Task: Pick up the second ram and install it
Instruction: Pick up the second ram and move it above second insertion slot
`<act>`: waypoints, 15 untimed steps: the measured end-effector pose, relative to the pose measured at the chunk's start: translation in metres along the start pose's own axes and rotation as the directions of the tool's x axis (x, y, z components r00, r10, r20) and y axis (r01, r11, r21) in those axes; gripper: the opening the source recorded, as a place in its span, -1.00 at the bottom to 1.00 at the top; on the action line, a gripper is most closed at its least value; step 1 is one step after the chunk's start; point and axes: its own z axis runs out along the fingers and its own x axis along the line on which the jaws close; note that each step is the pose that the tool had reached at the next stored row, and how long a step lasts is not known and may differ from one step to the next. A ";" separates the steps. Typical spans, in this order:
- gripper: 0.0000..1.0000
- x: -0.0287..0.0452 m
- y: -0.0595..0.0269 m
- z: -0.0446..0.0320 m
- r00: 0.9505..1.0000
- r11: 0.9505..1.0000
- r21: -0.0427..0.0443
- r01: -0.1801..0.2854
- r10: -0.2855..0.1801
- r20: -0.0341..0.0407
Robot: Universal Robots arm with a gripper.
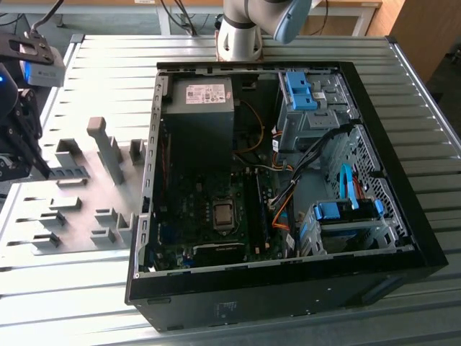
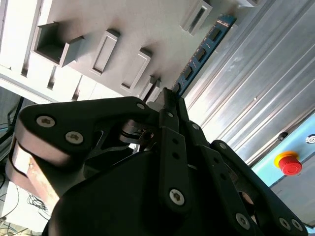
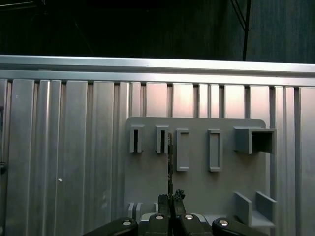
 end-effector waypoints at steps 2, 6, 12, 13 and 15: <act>-0.73 0.0000 0.0001 -0.0016 1.000 1.000 0.000 0.000 0.000 0.000; -0.73 -0.0002 0.0002 -0.0047 1.000 1.000 0.000 0.000 0.000 0.000; -0.73 -0.0004 0.0003 -0.0093 1.000 1.000 0.000 0.000 0.000 0.000; -0.73 -0.0004 0.0003 -0.0101 1.000 1.000 0.000 0.000 0.000 0.000; -0.73 -0.0005 0.0004 -0.0116 1.000 1.000 0.000 0.000 0.000 0.000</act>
